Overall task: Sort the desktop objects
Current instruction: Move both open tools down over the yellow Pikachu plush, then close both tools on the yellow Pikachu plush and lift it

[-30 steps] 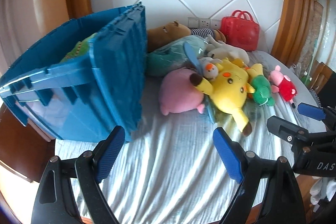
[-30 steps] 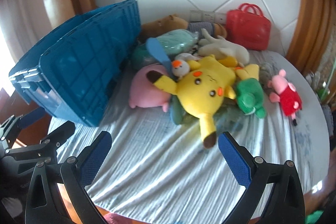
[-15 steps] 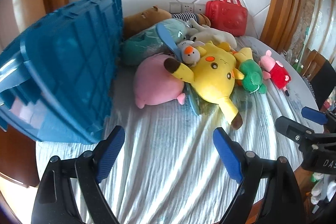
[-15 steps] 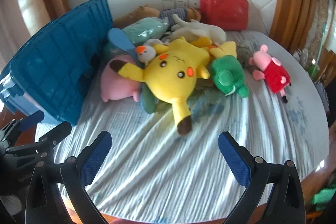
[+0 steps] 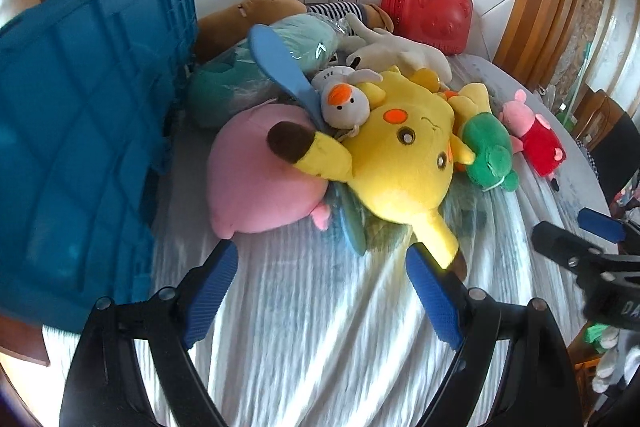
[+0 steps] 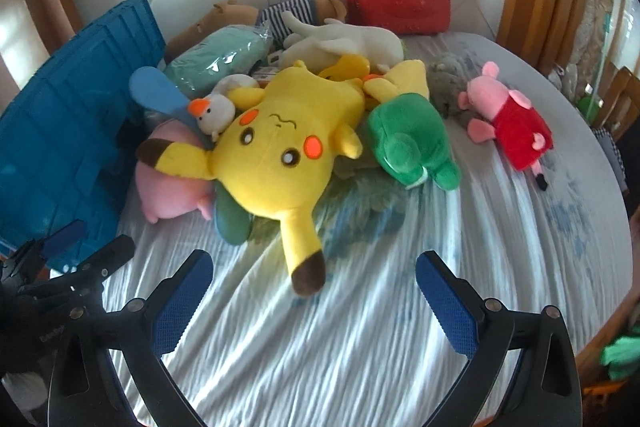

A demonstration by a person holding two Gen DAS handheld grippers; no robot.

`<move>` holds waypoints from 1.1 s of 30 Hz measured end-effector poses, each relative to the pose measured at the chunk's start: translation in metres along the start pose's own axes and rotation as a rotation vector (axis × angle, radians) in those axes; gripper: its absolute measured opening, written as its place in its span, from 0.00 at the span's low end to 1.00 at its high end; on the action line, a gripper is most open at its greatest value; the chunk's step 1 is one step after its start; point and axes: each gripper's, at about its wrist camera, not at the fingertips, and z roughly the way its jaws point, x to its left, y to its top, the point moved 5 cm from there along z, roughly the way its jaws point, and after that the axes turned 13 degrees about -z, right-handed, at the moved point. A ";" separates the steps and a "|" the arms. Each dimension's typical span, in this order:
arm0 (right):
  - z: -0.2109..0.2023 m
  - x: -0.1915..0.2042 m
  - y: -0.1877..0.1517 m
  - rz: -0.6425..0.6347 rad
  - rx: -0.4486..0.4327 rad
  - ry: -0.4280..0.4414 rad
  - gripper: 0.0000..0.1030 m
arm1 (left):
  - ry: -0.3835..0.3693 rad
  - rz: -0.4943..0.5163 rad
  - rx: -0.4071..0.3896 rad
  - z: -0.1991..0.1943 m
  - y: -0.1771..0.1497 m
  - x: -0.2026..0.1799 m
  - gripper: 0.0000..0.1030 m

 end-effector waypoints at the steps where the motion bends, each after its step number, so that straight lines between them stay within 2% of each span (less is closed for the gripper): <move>1: 0.005 0.000 0.004 -0.006 0.005 -0.005 0.99 | -0.001 -0.002 0.000 0.004 0.004 -0.001 0.84; 9: 0.029 -0.005 0.032 -0.059 0.027 0.023 0.99 | 0.021 -0.066 0.018 0.030 0.024 -0.005 0.84; 15: 0.040 -0.019 0.049 -0.138 0.001 0.063 0.99 | 0.060 -0.138 0.013 0.041 0.025 -0.018 0.84; 19: 0.050 -0.032 0.058 -0.250 -0.003 0.106 0.99 | 0.108 -0.249 -0.015 0.045 0.019 -0.032 0.84; 22: 0.056 -0.040 0.063 -0.357 -0.010 0.159 0.99 | 0.174 -0.342 -0.039 0.044 0.010 -0.043 0.84; 25: 0.056 -0.049 0.063 -0.454 -0.014 0.196 0.99 | 0.213 -0.394 -0.046 0.042 0.001 -0.052 0.84; 29: 0.060 -0.061 0.066 -0.490 -0.009 0.244 0.99 | 0.251 -0.483 -0.049 0.035 -0.016 -0.056 0.84; 33: 0.061 -0.067 0.071 -0.510 -0.029 0.244 0.99 | 0.263 -0.499 -0.053 0.039 -0.021 -0.060 0.84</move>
